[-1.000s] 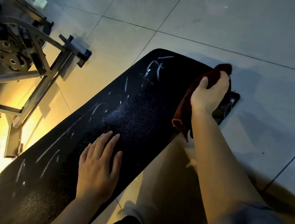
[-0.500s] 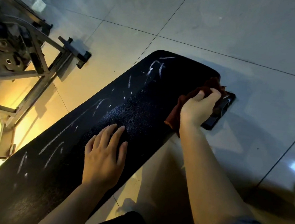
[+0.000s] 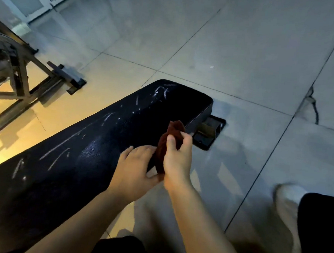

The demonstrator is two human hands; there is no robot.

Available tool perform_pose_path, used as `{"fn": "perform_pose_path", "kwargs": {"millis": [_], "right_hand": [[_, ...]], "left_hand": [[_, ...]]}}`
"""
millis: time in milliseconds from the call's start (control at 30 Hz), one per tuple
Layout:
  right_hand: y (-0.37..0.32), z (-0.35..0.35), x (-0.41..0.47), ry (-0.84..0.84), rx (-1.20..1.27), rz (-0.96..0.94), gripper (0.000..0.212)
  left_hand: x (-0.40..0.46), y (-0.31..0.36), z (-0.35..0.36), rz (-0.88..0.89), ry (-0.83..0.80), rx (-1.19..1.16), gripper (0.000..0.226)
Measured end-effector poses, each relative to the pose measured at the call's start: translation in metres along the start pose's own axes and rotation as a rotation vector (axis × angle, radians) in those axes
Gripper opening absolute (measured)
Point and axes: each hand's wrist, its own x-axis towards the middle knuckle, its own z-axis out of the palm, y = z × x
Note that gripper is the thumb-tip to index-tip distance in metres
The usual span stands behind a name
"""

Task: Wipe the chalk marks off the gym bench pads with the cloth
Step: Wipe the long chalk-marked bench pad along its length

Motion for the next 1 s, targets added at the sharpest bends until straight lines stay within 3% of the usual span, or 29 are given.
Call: {"fn": "perform_pose_path", "kwargs": {"millis": [67, 133, 267, 367, 533, 633, 700, 833, 1000], "right_hand": [[-0.017, -0.001, -0.018, -0.043, 0.014, -0.096, 0.020], [-0.037, -0.005, -0.036, -0.038, 0.033, -0.179, 0.018], [-0.080, -0.020, -0.067, -0.026, 0.052, -0.260, 0.017], [-0.103, -0.030, -0.081, -0.013, -0.078, -0.327, 0.023], [-0.139, -0.057, -0.097, 0.089, -0.843, -0.629, 0.019], [-0.164, -0.073, -0.107, 0.043, -1.213, -0.717, 0.022], [-0.177, -0.078, -0.110, -0.103, -1.206, -0.629, 0.020], [-0.176, -0.077, -0.113, -0.399, -0.940, -0.439, 0.021], [-0.171, -0.059, -0.098, -0.385, -0.946, -0.464, 0.028]], "left_hand": [[-0.004, 0.015, -0.012, -0.107, 0.137, -0.322, 0.042], [-0.009, 0.023, -0.024, -0.172, 0.153, -0.578, 0.039], [-0.021, 0.028, -0.042, -0.106, 0.082, -0.769, 0.030], [-0.029, 0.027, -0.056, -0.077, 0.069, -0.719, 0.019], [-0.044, 0.011, -0.085, -0.045, 0.105, -0.622, 0.013], [-0.053, 0.007, -0.109, 0.035, 0.107, -0.616, 0.011], [-0.058, 0.004, -0.124, 0.056, 0.125, -0.606, 0.011], [-0.061, -0.003, -0.142, 0.056, 0.174, -0.536, 0.018], [-0.057, -0.019, -0.152, -0.033, 0.258, -0.368, 0.014]]}}
